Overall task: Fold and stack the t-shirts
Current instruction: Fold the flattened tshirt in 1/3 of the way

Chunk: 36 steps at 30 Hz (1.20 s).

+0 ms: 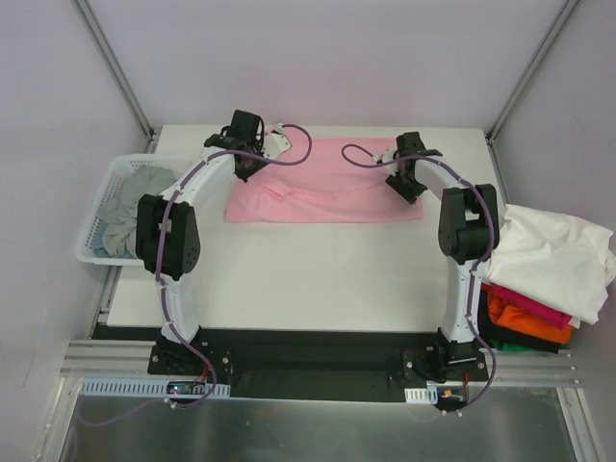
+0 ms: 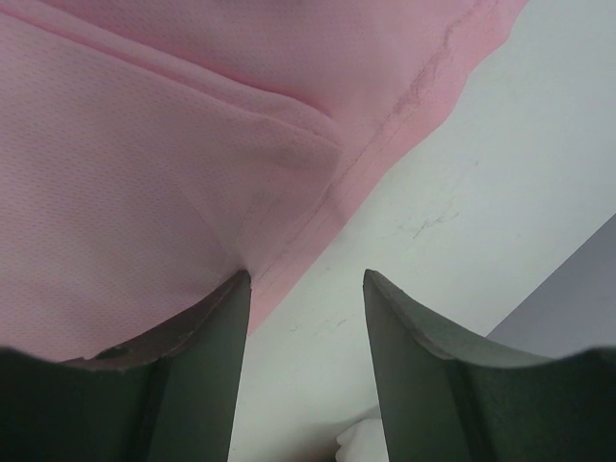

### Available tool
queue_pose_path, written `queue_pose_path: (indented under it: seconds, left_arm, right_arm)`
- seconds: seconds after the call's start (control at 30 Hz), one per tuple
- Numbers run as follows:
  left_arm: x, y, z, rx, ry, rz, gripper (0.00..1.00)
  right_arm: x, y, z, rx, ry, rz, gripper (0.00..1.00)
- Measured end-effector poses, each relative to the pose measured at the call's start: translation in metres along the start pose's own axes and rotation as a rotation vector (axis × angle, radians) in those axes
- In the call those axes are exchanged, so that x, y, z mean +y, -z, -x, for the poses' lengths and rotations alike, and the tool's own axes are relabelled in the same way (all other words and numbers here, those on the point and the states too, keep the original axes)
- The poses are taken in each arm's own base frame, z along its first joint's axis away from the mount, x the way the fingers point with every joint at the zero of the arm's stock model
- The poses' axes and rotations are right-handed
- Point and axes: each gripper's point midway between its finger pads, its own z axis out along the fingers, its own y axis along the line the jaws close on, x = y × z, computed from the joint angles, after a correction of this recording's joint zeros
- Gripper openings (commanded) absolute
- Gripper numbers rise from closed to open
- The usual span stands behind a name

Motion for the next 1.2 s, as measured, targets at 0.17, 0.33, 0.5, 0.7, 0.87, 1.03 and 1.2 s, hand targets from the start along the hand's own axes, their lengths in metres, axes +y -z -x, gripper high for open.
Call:
queue_pose_path:
  seconds: [0.17, 0.33, 0.5, 0.7, 0.87, 1.03, 1.2]
  left_arm:
    - [-0.002, -0.016, -0.003, 0.025, -0.001, -0.014, 0.0]
    - [-0.004, -0.026, -0.003, 0.04, -0.006, -0.017, 0.0]
    - [-0.004, -0.033, -0.005, 0.052, -0.008, -0.019, 0.0]
    - [0.002, -0.039, -0.006, 0.069, -0.01, 0.001, 0.0]
    - [0.005, -0.046, -0.008, 0.09, -0.013, 0.015, 0.18]
    - [0.006, -0.054, -0.013, 0.117, -0.014, 0.023, 0.36]
    - [0.013, -0.054, -0.011, 0.119, -0.007, 0.049, 0.53]
  right_arm:
    - [-0.001, 0.002, 0.001, -0.004, -0.001, -0.003, 0.54]
    - [0.001, 0.002, -0.001, 0.0, 0.0, 0.001, 0.54]
    - [0.002, 0.001, -0.002, 0.002, 0.0, 0.002, 0.54]
    - [0.001, 0.003, -0.002, 0.0, 0.0, 0.001, 0.54]
    - [0.001, 0.006, -0.004, -0.001, 0.0, 0.0, 0.54]
    - [0.004, 0.007, -0.008, 0.005, 0.002, 0.005, 0.54]
    - [0.005, 0.01, -0.01, 0.005, 0.002, 0.006, 0.54]
